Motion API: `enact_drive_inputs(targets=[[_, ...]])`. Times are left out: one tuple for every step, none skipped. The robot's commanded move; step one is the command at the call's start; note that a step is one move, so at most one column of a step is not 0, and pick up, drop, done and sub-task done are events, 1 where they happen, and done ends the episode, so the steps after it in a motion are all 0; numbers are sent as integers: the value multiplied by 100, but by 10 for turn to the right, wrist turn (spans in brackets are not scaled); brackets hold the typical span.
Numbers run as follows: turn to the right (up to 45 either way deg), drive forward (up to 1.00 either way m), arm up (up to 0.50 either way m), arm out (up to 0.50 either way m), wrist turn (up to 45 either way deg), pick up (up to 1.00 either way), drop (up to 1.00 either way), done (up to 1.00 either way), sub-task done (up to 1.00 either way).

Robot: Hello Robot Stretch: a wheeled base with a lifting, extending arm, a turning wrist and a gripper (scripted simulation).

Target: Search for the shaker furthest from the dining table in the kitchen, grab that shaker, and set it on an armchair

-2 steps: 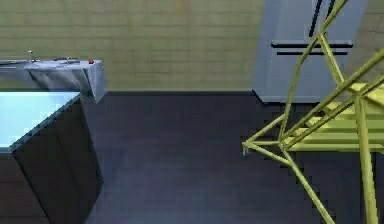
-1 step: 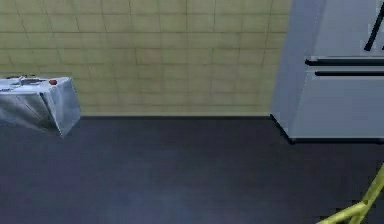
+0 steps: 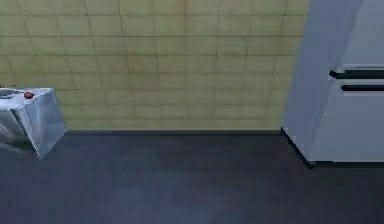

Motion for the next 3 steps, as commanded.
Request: enact_drive_inputs(targets=[[-420, 0, 0, 0, 0, 0, 0, 0, 0], [0, 65, 0, 0, 0, 0, 0, 0, 0], [-240, 0, 0, 0, 0, 0, 0, 0, 0]])
